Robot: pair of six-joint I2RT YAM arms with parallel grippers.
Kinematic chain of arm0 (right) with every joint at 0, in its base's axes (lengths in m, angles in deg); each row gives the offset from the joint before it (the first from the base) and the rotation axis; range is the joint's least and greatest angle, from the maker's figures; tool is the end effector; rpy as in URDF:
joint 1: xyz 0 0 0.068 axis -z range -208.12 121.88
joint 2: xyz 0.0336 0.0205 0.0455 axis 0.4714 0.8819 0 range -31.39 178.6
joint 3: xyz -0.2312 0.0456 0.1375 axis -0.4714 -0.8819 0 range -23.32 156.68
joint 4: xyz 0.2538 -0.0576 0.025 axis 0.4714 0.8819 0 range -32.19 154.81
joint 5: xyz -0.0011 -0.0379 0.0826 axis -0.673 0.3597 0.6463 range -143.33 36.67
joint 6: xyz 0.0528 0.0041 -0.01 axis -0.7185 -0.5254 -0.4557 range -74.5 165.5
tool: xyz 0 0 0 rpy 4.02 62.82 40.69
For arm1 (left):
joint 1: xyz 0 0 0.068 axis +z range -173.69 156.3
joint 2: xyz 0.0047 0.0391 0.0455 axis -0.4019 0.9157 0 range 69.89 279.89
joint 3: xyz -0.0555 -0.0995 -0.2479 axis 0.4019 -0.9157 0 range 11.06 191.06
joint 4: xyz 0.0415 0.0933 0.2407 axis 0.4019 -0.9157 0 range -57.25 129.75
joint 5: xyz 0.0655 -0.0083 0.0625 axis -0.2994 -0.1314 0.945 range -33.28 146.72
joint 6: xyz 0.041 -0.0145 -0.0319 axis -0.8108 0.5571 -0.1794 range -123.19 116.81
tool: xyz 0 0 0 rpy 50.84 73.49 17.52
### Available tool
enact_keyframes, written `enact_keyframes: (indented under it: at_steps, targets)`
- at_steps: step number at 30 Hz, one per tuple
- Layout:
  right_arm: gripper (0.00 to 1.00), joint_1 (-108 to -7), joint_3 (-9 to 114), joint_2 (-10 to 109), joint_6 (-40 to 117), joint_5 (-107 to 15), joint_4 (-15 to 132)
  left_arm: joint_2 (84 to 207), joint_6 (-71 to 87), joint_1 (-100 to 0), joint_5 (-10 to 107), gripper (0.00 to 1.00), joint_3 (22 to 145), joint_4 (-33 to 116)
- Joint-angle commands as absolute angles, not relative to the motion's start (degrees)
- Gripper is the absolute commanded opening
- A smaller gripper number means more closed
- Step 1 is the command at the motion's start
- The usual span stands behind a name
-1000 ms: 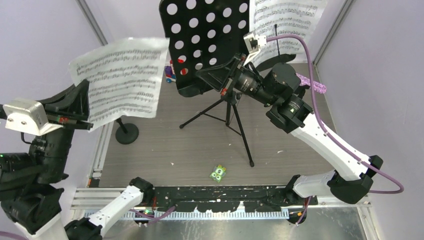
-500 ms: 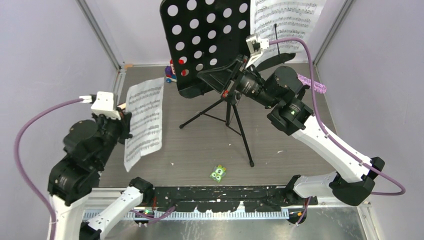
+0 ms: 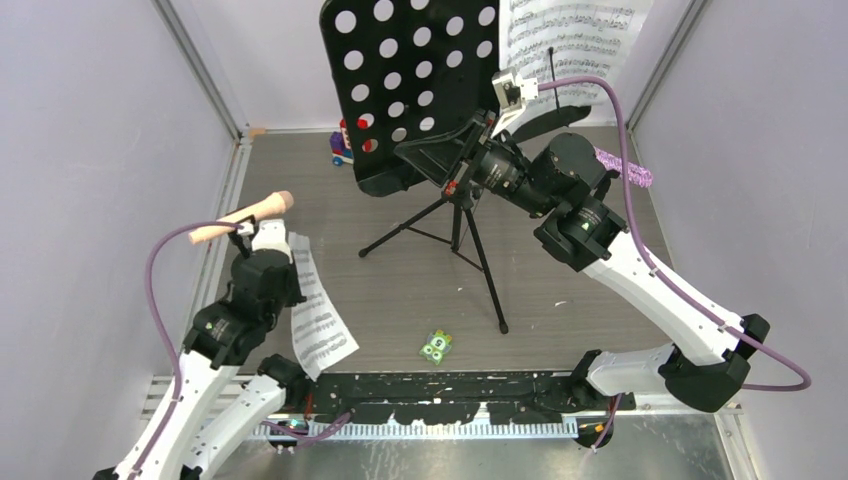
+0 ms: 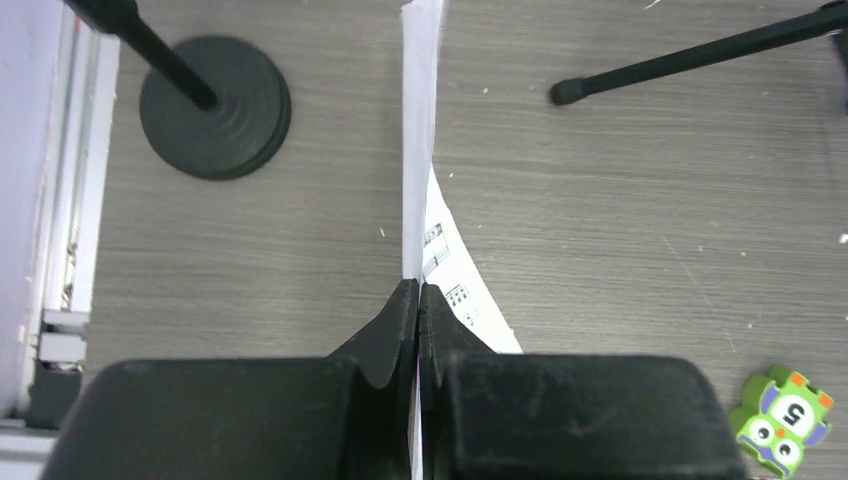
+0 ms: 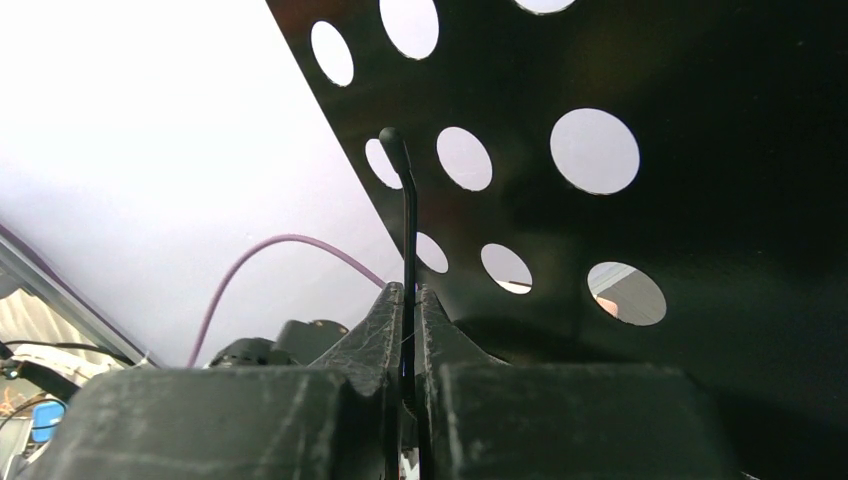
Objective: Pack up the instrument practice props
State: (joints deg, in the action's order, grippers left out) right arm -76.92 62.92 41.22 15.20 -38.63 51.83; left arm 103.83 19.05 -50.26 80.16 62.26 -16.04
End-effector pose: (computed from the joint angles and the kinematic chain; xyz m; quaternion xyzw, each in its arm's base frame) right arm 0.1691 0.2069 0.5178 -0.1950 0.5475 0.5729 0.5780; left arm 0.0963 -0.0324 0.3245 -0.0549 0.8847 -0.0091 0.4628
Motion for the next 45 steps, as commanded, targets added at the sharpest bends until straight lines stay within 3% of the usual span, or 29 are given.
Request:
enact_keyframes:
  at_steps: [1, 5, 7, 10, 12, 19, 22, 24, 29, 36, 41, 45]
  targets:
    - [0.01, -77.2, 62.3, 39.4, 15.8, -37.3, 51.6, 102.5, 24.1, -50.2, 86.1, 0.00, 57.6, -7.3]
    - [0.01, -77.3, 62.2, 39.1, 16.0, -37.3, 51.9, 103.3, 24.2, -50.2, 90.3, 0.03, 57.5, -6.8]
    - [0.01, -77.2, 62.1, 39.1, 16.1, -37.2, 51.9, 103.7, 23.7, -50.2, 92.0, 0.19, 58.2, -6.4]
    - [0.06, -77.3, 62.2, 39.3, 16.1, -36.9, 51.8, 104.5, 23.3, -50.2, 93.9, 0.56, 59.2, -6.7]
    - [0.06, -77.2, 62.3, 39.4, 16.1, -36.8, 51.7, 104.7, 23.2, -50.2, 94.7, 0.65, 59.8, -7.0]
    - [0.10, -77.3, 63.1, 39.6, 16.3, -36.6, 51.9, 101.4, 20.3, -50.2, 96.8, 0.67, 65.4, -9.3]
    - [0.20, -77.2, 64.1, 39.7, 16.8, -36.7, 52.2, 98.3, 17.1, -50.2, 94.8, 0.69, 67.6, -7.8]
    - [0.33, -77.3, 65.0, 39.9, 17.1, -36.9, 52.3, 96.4, 15.8, -50.2, 92.7, 0.69, 68.2, -7.1]
    - [0.47, -77.2, 67.7, 40.1, 18.0, -38.0, 53.6, 93.3, 14.5, -50.2, 89.0, 0.69, 69.4, -6.9]
    - [0.52, -77.2, 67.0, 34.9, 21.8, -41.4, 59.5, 90.0, 8.8, -50.3, 80.2, 0.72, 75.4, -7.1]
    - [0.59, -77.3, 66.4, 28.4, 30.6, -44.4, 70.4, 88.6, 3.6, -50.3, 71.0, 0.72, 88.1, -10.4]
    - [0.63, -77.2, 64.3, 21.7, 36.0, -54.0, 75.0, 94.4, 2.6, -50.2, 62.4, 0.64, 98.3, -12.5]
